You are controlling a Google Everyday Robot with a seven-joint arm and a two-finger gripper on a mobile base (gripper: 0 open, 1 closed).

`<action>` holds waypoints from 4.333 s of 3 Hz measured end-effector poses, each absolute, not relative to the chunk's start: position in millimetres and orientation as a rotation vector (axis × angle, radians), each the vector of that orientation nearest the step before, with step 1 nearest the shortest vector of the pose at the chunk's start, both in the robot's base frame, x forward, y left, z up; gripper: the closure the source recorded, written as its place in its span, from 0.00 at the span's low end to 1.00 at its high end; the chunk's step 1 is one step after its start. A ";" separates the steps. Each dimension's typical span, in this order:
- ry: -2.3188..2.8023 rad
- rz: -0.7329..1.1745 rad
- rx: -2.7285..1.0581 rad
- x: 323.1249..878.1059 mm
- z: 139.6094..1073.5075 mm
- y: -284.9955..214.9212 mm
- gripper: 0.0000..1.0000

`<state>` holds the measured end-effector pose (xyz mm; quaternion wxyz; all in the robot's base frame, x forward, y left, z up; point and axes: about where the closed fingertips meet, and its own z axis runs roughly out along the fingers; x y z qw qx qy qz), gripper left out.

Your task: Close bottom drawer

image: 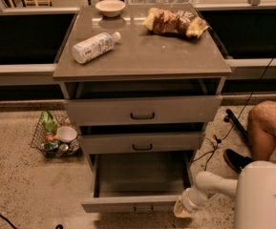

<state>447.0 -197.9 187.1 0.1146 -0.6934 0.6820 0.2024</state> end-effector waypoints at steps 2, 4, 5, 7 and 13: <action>2.005 0.552 -2.013 475.1 167.5 -210.6 0.59; 1.993 0.541 -2.009 486.0 162.2 -212.1 0.12; 1.993 0.541 -2.009 486.0 162.1 -212.1 0.00; 1.978 0.558 -1.994 493.2 157.5 -211.9 0.00; 1.838 0.371 -1.866 608.9 152.2 -215.2 0.58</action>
Offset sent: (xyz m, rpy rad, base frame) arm 0.0486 -0.0243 -0.0274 -0.0110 -0.0484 -0.0421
